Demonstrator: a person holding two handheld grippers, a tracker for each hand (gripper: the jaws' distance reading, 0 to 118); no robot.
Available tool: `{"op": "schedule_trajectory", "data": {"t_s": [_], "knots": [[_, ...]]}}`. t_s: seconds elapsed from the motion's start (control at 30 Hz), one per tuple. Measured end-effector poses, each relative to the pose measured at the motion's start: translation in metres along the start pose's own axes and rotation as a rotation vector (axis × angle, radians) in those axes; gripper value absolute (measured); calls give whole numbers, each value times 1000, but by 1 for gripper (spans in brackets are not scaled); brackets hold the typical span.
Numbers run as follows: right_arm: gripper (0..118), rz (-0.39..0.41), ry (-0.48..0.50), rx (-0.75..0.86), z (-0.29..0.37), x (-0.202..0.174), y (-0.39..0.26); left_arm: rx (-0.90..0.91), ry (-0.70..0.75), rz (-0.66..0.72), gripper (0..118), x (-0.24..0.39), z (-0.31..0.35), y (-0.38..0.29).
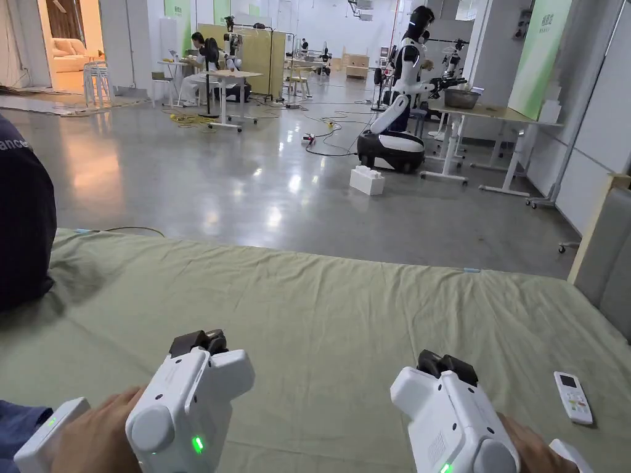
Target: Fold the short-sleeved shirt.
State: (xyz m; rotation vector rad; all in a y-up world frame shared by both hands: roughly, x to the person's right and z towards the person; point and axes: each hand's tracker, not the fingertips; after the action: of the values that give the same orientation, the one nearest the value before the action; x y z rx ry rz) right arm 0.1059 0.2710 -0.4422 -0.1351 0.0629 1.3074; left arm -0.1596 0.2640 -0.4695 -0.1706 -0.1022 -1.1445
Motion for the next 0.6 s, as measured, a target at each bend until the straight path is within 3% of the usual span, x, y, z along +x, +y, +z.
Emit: {"op": "schedule_trajectory", "data": {"t_s": [0.1,0.13,0.33,0.4,0.43,0.5,0.6], "knots": [[0,-56,-22,6,3,2,0,-27,8,192,5,-8,-1,-1],[0,-129,-21,10,4,5,1,-21,-16,295,5,-12,-1,-1],[0,-932,-83,-36,6,34,-12,16,0,1125,5,-38,4,-17],[0,-1245,-86,-109,10,33,-25,73,17,1295,5,-41,10,-21],[0,-1360,-73,-125,11,29,-30,87,35,1304,5,-40,12,-21],[0,-1395,-124,-109,15,29,-31,129,35,1340,5,-39,16,-20],[0,-1369,-115,-113,16,26,-31,142,32,1342,5,-43,19,-17]]}}
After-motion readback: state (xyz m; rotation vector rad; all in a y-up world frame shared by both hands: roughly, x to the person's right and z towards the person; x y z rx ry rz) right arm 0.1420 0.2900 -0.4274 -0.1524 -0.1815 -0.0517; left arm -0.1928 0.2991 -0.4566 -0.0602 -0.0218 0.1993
